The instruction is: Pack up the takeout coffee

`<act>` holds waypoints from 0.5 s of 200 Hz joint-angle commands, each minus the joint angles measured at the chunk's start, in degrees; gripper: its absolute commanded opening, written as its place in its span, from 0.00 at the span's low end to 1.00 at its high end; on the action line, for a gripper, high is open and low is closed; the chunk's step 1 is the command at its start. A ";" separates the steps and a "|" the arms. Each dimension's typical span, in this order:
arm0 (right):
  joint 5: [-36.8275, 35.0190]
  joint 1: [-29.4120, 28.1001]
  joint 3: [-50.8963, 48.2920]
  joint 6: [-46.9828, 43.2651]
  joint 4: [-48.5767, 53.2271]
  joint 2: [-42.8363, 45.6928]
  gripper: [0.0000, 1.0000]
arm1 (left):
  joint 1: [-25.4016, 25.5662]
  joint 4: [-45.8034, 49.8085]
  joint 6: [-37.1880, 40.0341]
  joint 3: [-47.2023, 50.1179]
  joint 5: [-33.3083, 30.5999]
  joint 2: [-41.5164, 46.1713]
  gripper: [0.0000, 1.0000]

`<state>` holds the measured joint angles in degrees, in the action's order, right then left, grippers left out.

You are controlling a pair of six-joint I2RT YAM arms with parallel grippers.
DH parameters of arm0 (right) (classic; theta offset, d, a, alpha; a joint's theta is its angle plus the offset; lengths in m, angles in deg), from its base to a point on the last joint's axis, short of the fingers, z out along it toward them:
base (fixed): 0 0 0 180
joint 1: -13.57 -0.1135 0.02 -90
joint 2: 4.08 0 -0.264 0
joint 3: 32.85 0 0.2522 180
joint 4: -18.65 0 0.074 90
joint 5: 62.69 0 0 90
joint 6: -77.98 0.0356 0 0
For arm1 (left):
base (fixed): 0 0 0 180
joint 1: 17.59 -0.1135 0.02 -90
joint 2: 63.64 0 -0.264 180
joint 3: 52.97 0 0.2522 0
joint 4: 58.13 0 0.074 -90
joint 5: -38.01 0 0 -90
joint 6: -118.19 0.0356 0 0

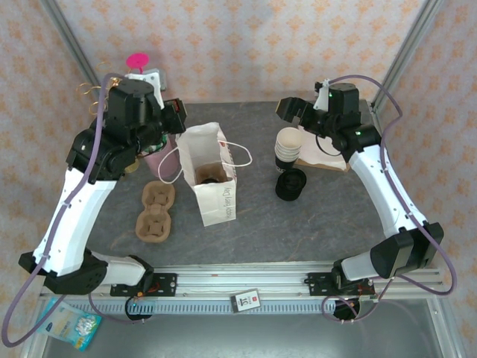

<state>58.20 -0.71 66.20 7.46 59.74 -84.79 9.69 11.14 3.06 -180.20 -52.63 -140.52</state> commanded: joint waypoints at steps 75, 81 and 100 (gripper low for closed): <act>0.04 0.53 -1.29 0.01 -1.58 1.08 1.00 | 1.01 1.39 -0.12 -4.03 3.65 2.90 0.00; 0.04 0.56 -1.34 0.06 -1.64 1.08 1.00 | 1.01 1.65 -0.09 -2.83 3.48 2.94 0.00; 0.13 0.55 -1.62 0.33 -2.01 1.34 1.00 | 1.07 2.01 -0.19 0.60 2.32 3.21 0.00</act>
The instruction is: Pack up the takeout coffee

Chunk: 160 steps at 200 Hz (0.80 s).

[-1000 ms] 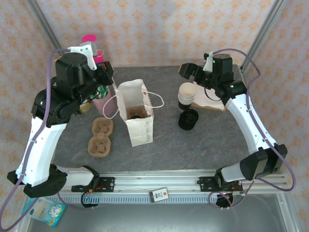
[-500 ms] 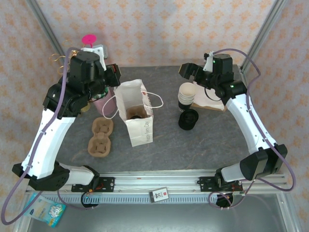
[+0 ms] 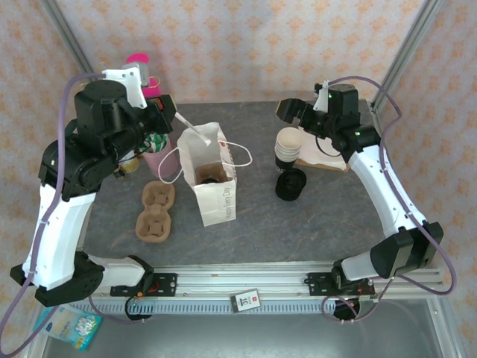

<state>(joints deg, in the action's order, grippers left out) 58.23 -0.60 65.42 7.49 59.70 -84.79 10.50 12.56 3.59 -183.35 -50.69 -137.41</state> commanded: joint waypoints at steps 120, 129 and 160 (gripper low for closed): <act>-4.43 6.22 -6.35 4.86 1.34 4.70 1.00 | 0.26 -4.66 3.06 13.12 -0.90 -2.35 0.37; -5.39 8.53 -8.62 5.96 2.34 5.62 1.00 | 0.25 -5.43 3.40 12.80 -1.19 -1.89 0.38; -12.29 17.00 -18.16 8.26 5.03 10.97 1.00 | 0.21 -11.39 4.35 16.29 2.86 -1.30 0.42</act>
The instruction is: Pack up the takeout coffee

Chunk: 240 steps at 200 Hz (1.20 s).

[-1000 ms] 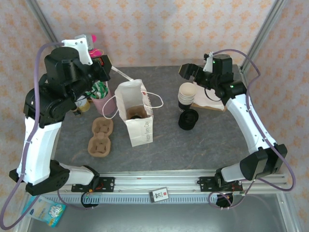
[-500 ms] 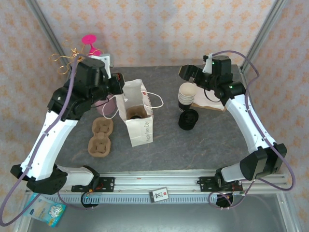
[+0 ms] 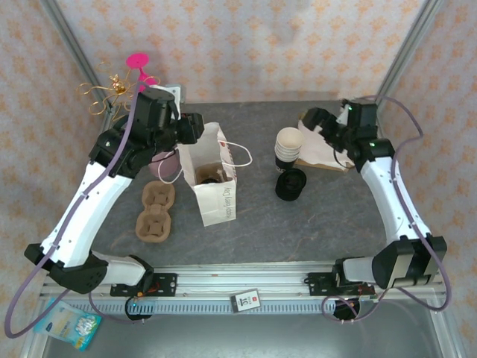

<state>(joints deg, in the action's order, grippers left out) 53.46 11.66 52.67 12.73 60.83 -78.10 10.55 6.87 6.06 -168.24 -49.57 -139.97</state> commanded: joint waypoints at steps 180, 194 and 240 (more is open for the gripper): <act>2.37 9.04 -20.26 28.51 -26.61 -16.68 0.64 | 0.18 -22.29 2.05 10.71 5.58 -1.41 0.48; 0.82 9.12 -20.27 28.42 -26.24 -16.16 0.60 | 0.12 -22.14 2.27 10.55 5.35 -1.46 0.48; 0.06 9.71 -20.31 29.04 -26.32 -16.22 0.40 | 0.16 -22.17 2.53 10.42 4.77 -1.53 0.49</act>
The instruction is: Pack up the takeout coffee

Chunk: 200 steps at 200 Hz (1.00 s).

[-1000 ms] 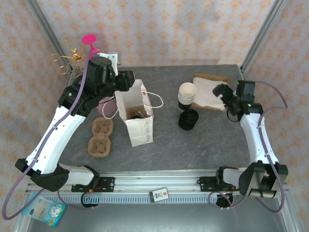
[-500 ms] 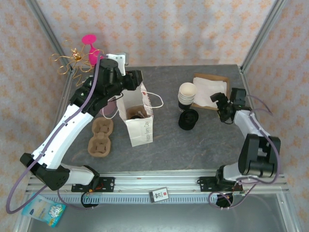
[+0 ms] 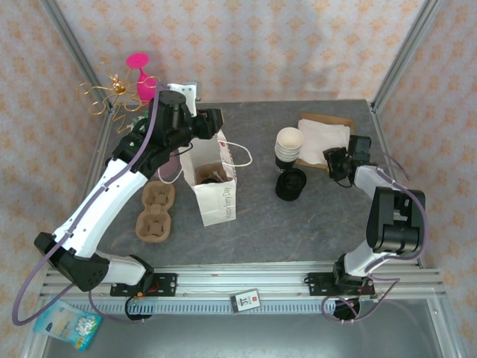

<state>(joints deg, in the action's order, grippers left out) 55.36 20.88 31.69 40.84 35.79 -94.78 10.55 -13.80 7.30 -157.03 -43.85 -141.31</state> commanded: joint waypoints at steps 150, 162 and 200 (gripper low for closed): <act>-6.13 1.61 10.36 -9.71 3.26 18.43 0.00 | 0.10 -1.79 8.32 -2.28 -5.29 2.98 0.60; -4.88 1.51 13.40 -12.25 5.58 20.16 0.00 | 0.16 -3.00 10.21 -0.90 -5.32 4.38 0.64; 5.34 -0.82 27.41 -21.33 14.52 21.36 0.00 | 0.21 -6.71 15.56 3.37 -3.28 8.39 0.71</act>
<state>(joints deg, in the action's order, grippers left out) 53.79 22.00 51.78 27.83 43.76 -74.30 10.55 -15.88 17.12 -156.16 -47.96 -136.10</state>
